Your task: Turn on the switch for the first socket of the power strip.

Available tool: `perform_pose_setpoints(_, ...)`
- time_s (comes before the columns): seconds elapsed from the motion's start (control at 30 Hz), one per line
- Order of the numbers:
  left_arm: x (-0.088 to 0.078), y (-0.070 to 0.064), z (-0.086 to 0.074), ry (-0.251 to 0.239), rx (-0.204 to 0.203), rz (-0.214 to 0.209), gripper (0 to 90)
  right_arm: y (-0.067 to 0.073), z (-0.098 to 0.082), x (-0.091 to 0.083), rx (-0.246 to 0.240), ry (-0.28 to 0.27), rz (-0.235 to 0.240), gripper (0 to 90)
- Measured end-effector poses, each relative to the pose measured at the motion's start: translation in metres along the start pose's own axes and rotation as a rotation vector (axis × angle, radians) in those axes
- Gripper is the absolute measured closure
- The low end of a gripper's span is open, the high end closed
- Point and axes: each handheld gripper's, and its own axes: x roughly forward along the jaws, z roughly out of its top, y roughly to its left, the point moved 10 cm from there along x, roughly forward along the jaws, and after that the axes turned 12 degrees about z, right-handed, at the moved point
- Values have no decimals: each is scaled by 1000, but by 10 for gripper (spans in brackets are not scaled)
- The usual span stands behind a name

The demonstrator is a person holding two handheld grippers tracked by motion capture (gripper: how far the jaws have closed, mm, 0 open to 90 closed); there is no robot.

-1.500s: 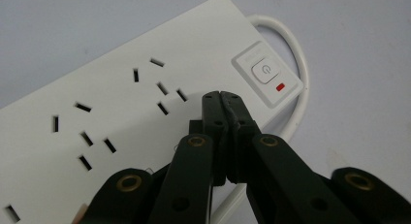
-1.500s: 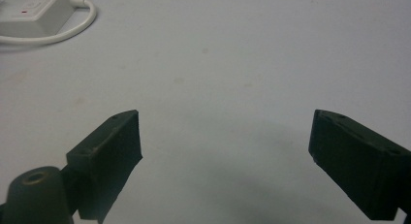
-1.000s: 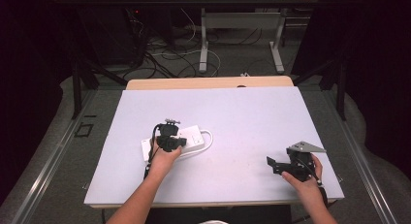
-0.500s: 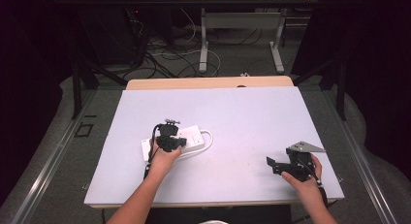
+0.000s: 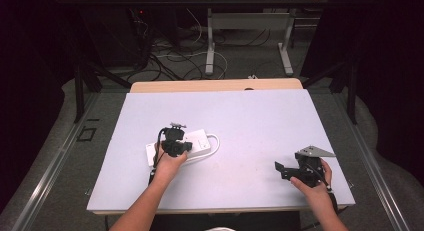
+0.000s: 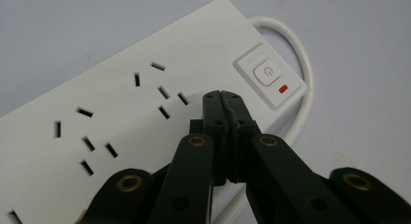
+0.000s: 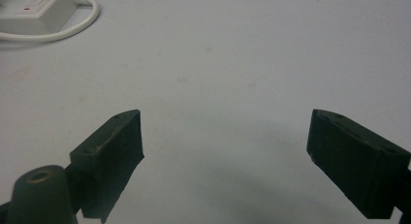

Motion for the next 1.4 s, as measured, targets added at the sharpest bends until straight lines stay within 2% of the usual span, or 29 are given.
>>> perform_pose_setpoints(0.1, 1, -3, -1, 3, -4, -16, 900, 1, 0, 0, 5, 1, 1, 123)
perform_pose_setpoints(0.27, 1, -4, 0, -5, 27, 16, 900, 0, 0, -1, 3, 0, 0, 123)
perform_pose_setpoints(0.4, 2, -5, 0, -1, 10, 8, 900, 0, 0, -1, 8, -5, -4, 123)
perform_pose_setpoints(0.73, 1, -3, 0, 2, 12, 0, 900, -1, -1, -1, -2, 4, -2, 123)
perform_pose_setpoints(1.13, 3, -4, 1, -5, 6, 2, 897, -1, -1, -1, 10, -2, 2, 125)
perform_pose_setpoints(1.4, 2, -3, 2, -3, -5, -8, 845, -1, 0, -1, 13, -6, 2, 125)
